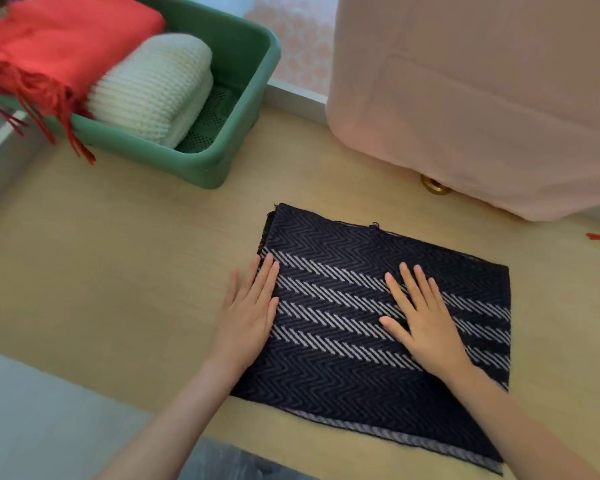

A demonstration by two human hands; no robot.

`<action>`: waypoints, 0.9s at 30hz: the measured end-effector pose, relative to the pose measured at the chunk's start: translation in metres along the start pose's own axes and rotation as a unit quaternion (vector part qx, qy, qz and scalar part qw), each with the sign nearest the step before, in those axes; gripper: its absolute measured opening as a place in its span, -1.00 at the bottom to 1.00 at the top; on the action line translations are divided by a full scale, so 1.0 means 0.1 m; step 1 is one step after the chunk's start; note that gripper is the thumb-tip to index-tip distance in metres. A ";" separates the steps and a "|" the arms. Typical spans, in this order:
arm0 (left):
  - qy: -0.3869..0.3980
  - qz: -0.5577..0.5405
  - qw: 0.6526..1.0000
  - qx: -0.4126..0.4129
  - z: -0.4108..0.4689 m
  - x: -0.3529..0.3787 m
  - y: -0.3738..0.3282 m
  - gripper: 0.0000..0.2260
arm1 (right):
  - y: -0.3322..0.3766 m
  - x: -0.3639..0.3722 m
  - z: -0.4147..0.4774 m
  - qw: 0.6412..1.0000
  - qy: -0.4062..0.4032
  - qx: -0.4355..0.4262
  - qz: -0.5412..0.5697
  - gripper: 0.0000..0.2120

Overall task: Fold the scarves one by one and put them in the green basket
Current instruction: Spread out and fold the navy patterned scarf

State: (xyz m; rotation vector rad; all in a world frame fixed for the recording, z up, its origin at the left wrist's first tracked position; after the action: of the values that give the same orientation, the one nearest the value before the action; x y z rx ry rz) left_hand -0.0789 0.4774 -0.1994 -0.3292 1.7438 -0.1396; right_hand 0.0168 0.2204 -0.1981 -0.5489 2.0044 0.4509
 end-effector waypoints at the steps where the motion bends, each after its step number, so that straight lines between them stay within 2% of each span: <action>1: -0.006 0.004 1.000 -0.013 -0.01 0.00 -0.01 -0.53 | 0.00 -0.01 0.04 1.000 0.004 -0.004 -0.007 -0.35; 4: -0.029 0.023 0.999 -0.038 -0.04 -0.06 -0.06 -0.53 | 0.05 -0.02 0.00 1.000 -0.011 0.020 0.001 -0.35; 7: -0.049 0.016 0.998 -0.028 0.05 -0.17 -0.22 -0.53 | 0.12 0.03 -0.16 0.996 -0.033 0.061 0.059 -0.35; 11: -0.020 -0.003 0.999 0.025 0.30 -0.08 -0.48 -0.54 | 0.26 0.11 -0.26 0.992 -0.044 0.058 0.102 -0.38; 13: -0.002 -0.013 1.000 0.016 0.38 0.02 -0.50 -0.53 | 0.15 0.00 -0.29 0.978 -0.086 0.071 0.179 -0.38; 15: -0.001 -0.010 1.000 -0.001 0.40 0.07 -0.49 -0.53 | -0.15 -0.17 -0.42 0.947 -0.164 0.140 0.239 -0.38; 17: -0.010 -0.005 1.000 -0.007 0.39 0.07 -0.50 -0.53 | -0.67 -0.24 -0.64 0.896 -0.231 0.262 0.274 -0.38; 19: -0.012 0.006 1.000 -0.013 0.39 0.07 -0.55 -0.53 | -1.19 -0.07 -0.88 0.822 -0.243 0.380 0.349 -0.36; 20: -0.011 0.014 1.000 -0.018 0.40 0.08 -0.59 -0.52 | -1.38 0.04 -0.96 0.785 -0.243 0.412 0.394 -0.32; 22: -0.010 0.022 0.999 -0.032 0.42 0.10 -0.65 -0.51 | -1.53 0.15 -1.03 0.734 -0.238 0.424 0.475 -0.37; 24: -0.007 0.030 0.998 -0.046 0.44 0.11 -0.68 -0.49 | -1.52 0.17 -0.96 0.714 -0.206 0.401 0.536 -0.65; 27: -0.007 0.032 0.998 -0.054 0.44 0.12 -0.67 -0.49 | -1.41 -0.07 -0.88 0.734 -0.232 0.371 0.519 -0.83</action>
State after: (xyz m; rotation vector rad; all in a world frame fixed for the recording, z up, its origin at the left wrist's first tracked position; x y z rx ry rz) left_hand -0.0287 0.4139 -0.2011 -0.3524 1.7485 0.0030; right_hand 0.0344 0.0581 -0.1634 1.1557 1.6135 0.3222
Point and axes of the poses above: each hand's wrist, its own z-axis towards the middle knuckle, its own x-axis out of the palm, y = z × x, the point moved 9 cm from there along z, towards the middle knuckle, and after that the axes turned 10 degrees about y, right-handed, at the moved point
